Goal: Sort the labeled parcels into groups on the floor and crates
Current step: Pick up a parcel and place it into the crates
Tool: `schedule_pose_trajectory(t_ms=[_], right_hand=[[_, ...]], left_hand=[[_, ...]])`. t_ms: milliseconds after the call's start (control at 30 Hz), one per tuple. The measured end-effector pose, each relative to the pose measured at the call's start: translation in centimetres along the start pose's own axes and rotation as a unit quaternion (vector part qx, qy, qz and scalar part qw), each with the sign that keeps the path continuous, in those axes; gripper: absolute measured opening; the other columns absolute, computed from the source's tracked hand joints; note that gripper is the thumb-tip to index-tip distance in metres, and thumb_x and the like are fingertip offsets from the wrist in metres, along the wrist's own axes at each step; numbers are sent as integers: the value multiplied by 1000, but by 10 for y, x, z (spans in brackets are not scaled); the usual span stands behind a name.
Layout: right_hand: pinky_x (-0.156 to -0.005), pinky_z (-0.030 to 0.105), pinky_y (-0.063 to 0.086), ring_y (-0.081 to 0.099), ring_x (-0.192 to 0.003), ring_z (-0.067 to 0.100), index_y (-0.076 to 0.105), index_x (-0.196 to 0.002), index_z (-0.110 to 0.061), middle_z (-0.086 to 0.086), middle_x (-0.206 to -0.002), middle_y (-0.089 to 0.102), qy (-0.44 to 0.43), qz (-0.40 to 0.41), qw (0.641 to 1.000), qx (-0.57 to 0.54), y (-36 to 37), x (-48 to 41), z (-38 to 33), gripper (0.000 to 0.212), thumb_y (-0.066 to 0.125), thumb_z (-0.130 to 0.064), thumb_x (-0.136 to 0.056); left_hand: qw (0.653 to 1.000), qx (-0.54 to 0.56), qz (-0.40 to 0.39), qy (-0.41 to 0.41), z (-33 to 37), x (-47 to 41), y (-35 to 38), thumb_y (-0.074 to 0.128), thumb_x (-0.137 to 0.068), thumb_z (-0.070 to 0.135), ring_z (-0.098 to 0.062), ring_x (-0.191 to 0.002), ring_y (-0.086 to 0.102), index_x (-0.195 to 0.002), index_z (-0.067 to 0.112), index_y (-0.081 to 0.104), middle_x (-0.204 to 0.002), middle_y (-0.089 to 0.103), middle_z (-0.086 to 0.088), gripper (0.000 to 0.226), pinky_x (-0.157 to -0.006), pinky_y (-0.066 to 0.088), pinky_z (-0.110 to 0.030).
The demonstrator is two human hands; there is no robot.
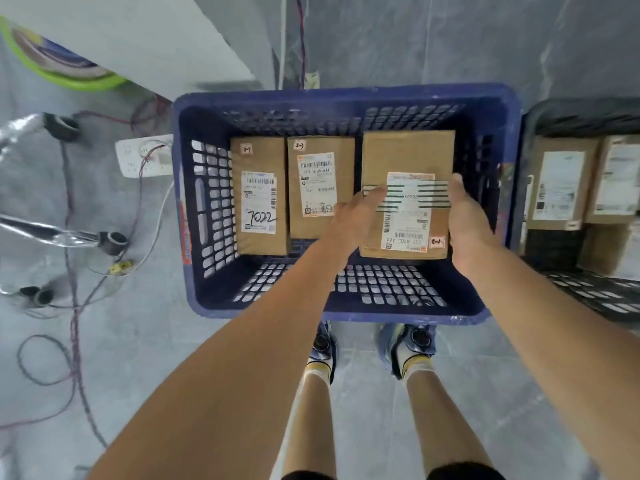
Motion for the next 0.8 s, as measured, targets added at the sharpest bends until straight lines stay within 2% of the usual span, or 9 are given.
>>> schedule_pose_trajectory(t_ms=[100, 200, 300, 400, 500, 600, 633, 700, 800], right_hand=[[-85, 36, 54, 71, -105, 17, 67, -128, -32, -9, -110, 75, 1, -15, 1000, -5, 11, -24, 6, 49, 38, -65, -105], [-79, 33, 55, 73, -104, 16, 67, -132, -33, -7, -113, 77, 8, -43, 999, -17, 21, -42, 13, 54, 41, -68, -102], [-93, 41, 57, 74, -106, 20, 68, -131, -38, -6, -114, 78, -4, -58, 998, -19, 27, -54, 15, 52, 42, -71, -101], [-104, 49, 53, 73, -110, 22, 69, -126, -42, -6, -117, 77, -19, -72, 997, -18, 32, -61, 15, 55, 43, -78, -93], [-103, 44, 51, 68, -117, 20, 59, -140, -42, -6, -130, 71, -31, -84, 996, 0, 36, -63, 15, 62, 40, -78, -93], [-92, 38, 51, 64, -121, 18, 52, -148, -39, -5, -138, 66, -35, -93, 995, 15, 38, -63, 15, 66, 36, -77, -97], [-94, 37, 48, 61, -126, 18, 50, -150, -39, -4, -143, 63, -32, -96, 995, 19, 38, -61, 14, 69, 35, -79, -96], [-108, 41, 41, 53, -138, 19, 42, -156, -40, -5, -154, 54, -23, -94, 995, 22, 36, -55, 12, 89, 37, -89, -83], [-119, 45, 35, 50, -142, 18, 38, -158, -41, -8, -157, 51, -22, -87, 996, 12, 29, -49, 10, 114, 42, -102, -62]], left_hand=[[1000, -13, 22, 7, -3, -27, 0, 44, -90, 76, -36, -147, 32, -159, 36, 30, -166, 25, -6, 82, -119, 28, -58], [999, -19, 37, 26, -8, -43, 2, 48, -97, 65, -35, -152, 24, -163, 32, 21, -167, 19, -4, 78, -119, 25, -56], [997, -37, 48, 49, -11, -50, 7, 51, -94, 62, -35, -150, 25, -161, 28, 27, -164, 20, -1, 78, -118, 28, -58], [997, -31, 55, 49, -14, -56, 11, 51, -94, 62, -32, -153, 19, -163, 27, 19, -167, 15, 2, 84, -119, 26, -59], [997, -27, 57, 42, -17, -63, 13, 50, -93, 62, -31, -153, 18, -163, 27, 20, -167, 14, 4, 84, -119, 25, -60], [997, -26, 58, 34, -18, -66, 13, 50, -97, 60, -30, -153, 17, -163, 32, 18, -166, 13, 6, 79, -120, 24, -57], [998, -24, 57, 33, -19, -66, 13, 50, -97, 60, -31, -153, 17, -163, 34, 18, -166, 14, 5, 78, -119, 24, -58], [998, -11, 62, 28, -18, -62, 10, 50, -95, 60, -34, -151, 21, -161, 36, 25, -162, 20, 1, 75, -119, 25, -59], [996, 28, 74, 32, -13, -48, 1, 48, -95, 55, -36, -147, 27, -155, 33, 37, -153, 28, -3, 65, -117, 27, -55]])
Point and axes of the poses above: each hand's wrist, its own x-axis away from the middle knuckle, its own y-axis out of the palm, z = x × y, the point moved 4 cm from there along -x, towards the middle knuckle
